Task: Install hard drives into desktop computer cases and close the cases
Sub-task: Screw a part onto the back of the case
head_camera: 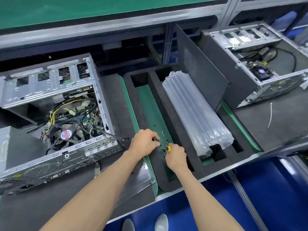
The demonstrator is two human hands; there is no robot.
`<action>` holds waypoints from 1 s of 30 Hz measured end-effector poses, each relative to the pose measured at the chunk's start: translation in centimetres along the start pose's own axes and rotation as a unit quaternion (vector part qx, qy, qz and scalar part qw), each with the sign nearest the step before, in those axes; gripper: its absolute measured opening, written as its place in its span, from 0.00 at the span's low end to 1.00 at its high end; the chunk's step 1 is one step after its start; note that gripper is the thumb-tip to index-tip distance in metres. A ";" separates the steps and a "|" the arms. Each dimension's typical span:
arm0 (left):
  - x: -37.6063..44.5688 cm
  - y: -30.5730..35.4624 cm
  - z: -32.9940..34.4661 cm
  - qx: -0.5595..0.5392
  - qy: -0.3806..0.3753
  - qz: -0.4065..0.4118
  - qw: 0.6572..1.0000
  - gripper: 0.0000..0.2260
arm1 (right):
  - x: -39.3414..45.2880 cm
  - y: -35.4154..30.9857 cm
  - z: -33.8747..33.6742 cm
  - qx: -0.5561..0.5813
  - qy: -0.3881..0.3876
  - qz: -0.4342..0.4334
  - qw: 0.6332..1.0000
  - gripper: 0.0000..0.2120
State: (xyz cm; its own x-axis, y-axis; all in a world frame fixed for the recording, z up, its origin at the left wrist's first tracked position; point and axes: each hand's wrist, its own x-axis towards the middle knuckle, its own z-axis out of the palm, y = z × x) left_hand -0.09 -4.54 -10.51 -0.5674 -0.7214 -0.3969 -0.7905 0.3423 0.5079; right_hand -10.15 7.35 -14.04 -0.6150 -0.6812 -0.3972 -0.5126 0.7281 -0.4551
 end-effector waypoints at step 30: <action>1.1 -0.4 -0.5 -0.058 0.013 0.002 0.998 0.07 | 2.7 -0.9 2.0 -0.065 -0.026 -0.035 0.997 0.04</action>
State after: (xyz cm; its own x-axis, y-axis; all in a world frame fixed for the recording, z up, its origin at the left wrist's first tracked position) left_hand -0.28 -5.74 -10.72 -0.5631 -0.7359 -0.3760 -0.7558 0.2746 0.5944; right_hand -10.19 4.68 -16.29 -0.5446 -0.7311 -0.4110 -0.6283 0.6802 -0.3775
